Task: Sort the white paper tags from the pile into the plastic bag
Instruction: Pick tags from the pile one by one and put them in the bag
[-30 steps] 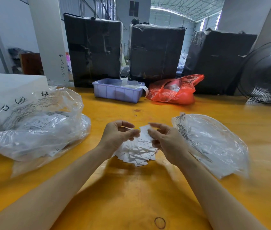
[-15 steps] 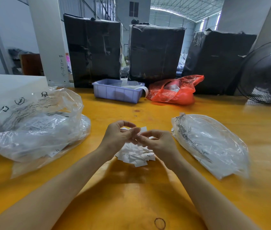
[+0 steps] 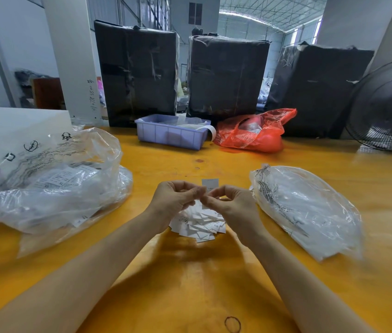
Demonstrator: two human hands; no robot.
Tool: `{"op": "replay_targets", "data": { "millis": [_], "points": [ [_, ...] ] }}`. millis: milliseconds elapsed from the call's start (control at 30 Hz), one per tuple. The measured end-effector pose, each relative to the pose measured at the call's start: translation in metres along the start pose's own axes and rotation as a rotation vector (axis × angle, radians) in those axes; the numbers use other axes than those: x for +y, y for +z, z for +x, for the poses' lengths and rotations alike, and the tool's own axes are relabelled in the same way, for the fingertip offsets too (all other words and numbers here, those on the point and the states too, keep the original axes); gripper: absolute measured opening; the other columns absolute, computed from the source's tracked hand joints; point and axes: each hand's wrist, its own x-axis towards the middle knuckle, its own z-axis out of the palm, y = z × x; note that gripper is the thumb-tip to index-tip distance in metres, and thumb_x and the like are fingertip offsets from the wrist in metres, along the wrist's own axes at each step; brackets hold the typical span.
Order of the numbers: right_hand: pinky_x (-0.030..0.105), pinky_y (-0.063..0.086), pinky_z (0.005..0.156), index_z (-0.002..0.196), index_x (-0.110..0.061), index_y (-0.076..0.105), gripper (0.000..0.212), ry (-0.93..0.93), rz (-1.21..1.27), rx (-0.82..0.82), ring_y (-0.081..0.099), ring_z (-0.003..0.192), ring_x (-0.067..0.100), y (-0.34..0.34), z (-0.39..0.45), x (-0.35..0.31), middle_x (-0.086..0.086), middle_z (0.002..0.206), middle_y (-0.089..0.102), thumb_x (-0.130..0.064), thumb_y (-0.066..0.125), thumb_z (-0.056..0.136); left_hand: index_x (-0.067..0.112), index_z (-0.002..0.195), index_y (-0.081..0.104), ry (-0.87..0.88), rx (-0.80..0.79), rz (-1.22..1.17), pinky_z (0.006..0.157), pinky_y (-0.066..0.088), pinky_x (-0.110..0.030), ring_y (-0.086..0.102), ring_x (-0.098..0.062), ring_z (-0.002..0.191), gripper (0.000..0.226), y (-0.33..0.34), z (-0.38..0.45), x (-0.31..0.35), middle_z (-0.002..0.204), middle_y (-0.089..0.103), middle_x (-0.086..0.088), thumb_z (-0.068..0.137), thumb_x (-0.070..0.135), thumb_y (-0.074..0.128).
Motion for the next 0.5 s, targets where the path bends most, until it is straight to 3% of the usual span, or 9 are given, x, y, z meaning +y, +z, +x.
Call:
{"op": "replay_targets", "data": {
  "millis": [100,167,300,333,400,500],
  "points": [
    [0.015,0.051,0.060,0.073,-0.014,0.070,0.008,-0.020,0.021,0.018,0.064,0.060,0.002,-0.001,0.001,-0.002,-0.002,0.066,0.070,-0.016,0.075,0.078,0.011,0.069,0.070,0.034,0.037,0.054,0.053,0.047,-0.013,0.059,-0.003,0.051,0.016,-0.002,0.001,0.000,0.058,0.068,0.003,0.065,0.026,0.076],
    [0.018,0.050,0.061,0.081,-0.018,0.070,0.008,-0.042,0.040,0.141,0.064,0.063,0.003,-0.006,0.005,-0.003,-0.002,0.070,0.070,-0.011,0.074,0.079,0.012,0.070,0.072,0.043,0.040,0.081,0.056,0.048,-0.012,0.060,-0.003,0.053,0.012,-0.003,0.002,0.000,0.062,0.070,0.005,0.071,0.023,0.075],
    [0.027,0.057,0.069,0.120,-0.023,0.044,0.054,0.012,0.233,0.251,0.067,0.082,0.021,-0.018,0.011,-0.004,0.014,0.088,0.065,0.004,0.069,0.080,0.012,0.071,0.073,0.062,-0.009,0.114,0.055,0.047,-0.012,0.060,-0.002,0.055,0.012,-0.001,0.000,0.001,0.065,0.072,0.005,0.070,0.025,0.075],
    [0.028,0.058,0.070,0.119,-0.019,0.044,0.053,0.044,0.322,0.250,0.066,0.083,0.023,-0.019,0.011,-0.005,0.014,0.090,0.063,0.007,0.068,0.079,0.013,0.072,0.073,0.067,-0.026,0.125,0.055,0.047,-0.012,0.060,-0.002,0.055,0.013,0.000,-0.001,0.001,0.066,0.072,0.005,0.069,0.025,0.075],
    [0.028,0.059,0.068,0.102,-0.008,0.056,0.030,0.092,0.450,0.235,0.065,0.080,0.024,-0.018,0.011,-0.007,0.011,0.086,0.063,0.008,0.066,0.079,0.012,0.075,0.073,0.078,-0.053,0.133,0.054,0.047,-0.012,0.061,-0.003,0.054,0.007,0.002,-0.003,0.000,0.067,0.072,0.005,0.072,0.018,0.074],
    [0.025,0.056,0.064,0.078,-0.009,0.065,0.010,0.078,0.385,0.203,0.066,0.073,0.019,-0.015,0.010,-0.008,0.007,0.077,0.068,-0.001,0.069,0.079,0.012,0.078,0.073,0.084,-0.069,0.115,0.054,0.048,-0.014,0.061,-0.005,0.054,0.002,0.002,-0.003,0.000,0.068,0.073,0.003,0.076,0.012,0.073]
  ]
}}
